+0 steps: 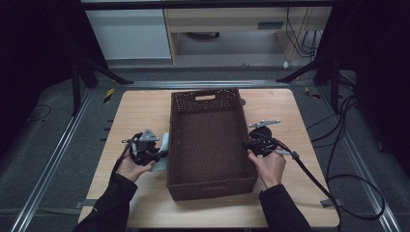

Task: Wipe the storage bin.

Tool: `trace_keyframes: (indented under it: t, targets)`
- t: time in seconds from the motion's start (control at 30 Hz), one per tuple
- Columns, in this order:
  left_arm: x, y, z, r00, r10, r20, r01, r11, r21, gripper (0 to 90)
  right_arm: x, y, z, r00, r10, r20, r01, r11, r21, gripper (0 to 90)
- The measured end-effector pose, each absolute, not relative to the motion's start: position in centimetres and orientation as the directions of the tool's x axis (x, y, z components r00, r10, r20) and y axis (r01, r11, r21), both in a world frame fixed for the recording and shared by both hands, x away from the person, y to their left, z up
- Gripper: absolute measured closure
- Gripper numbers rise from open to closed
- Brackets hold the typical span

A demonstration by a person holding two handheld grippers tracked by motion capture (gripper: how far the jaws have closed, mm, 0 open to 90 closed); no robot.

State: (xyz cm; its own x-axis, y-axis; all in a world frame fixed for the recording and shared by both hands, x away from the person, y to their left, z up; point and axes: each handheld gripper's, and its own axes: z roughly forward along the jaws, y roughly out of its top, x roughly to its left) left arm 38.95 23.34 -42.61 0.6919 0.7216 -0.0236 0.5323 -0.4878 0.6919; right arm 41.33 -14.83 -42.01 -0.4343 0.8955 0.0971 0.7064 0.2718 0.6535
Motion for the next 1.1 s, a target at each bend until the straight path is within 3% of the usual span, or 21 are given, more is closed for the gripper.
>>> trace_keyframes:
  t: [0.23,0.37,0.6,1.1]
  targets:
    - [38.5,23.5,-42.2,0.698,0.716,-0.019,0.519,-0.487,0.702,81.5,41.8,-14.8,-42.0,-0.434,0.897,0.089,0.707,0.278,0.650,72.0]
    - [38.1,23.1,-43.9,0.705,0.708,-0.038,0.546,-0.509,0.666,81.5,41.6,-15.0,-41.7,-0.449,0.890,0.075,0.682,0.288,0.672,63.4]
    - [37.3,22.7,-47.1,0.715,0.695,-0.071,0.588,-0.544,0.598,81.5,40.8,-15.2,-41.3,-0.474,0.878,0.067,0.672,0.311,0.672,61.6]
    - [36.7,23.6,-42.0,0.704,0.709,-0.040,0.520,-0.476,0.709,81.5,41.0,-15.1,-42.0,-0.446,0.889,0.109,0.703,0.272,0.657,76.6]
